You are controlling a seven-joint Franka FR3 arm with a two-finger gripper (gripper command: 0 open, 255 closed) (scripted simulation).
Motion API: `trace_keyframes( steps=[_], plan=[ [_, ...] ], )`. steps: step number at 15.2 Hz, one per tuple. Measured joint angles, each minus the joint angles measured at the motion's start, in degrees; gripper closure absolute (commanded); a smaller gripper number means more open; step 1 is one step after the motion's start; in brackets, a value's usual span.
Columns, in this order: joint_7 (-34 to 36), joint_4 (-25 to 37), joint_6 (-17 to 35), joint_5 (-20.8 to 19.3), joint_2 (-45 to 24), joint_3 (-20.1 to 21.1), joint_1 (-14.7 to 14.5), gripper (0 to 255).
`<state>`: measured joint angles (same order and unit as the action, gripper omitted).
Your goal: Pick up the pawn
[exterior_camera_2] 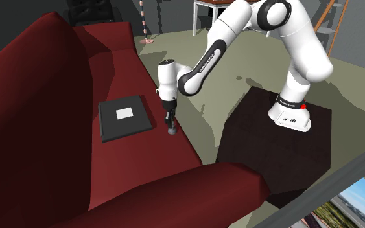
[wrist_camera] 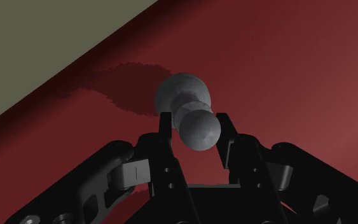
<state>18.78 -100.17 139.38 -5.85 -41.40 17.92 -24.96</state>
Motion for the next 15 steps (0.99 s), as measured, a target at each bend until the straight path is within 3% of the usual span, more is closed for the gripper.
trace_keyframes(
  steps=[15],
  plan=[
    [-0.3, -0.3, -7.0, 1.9, 7.5, 1.8, 1.4, 255]
  ],
)
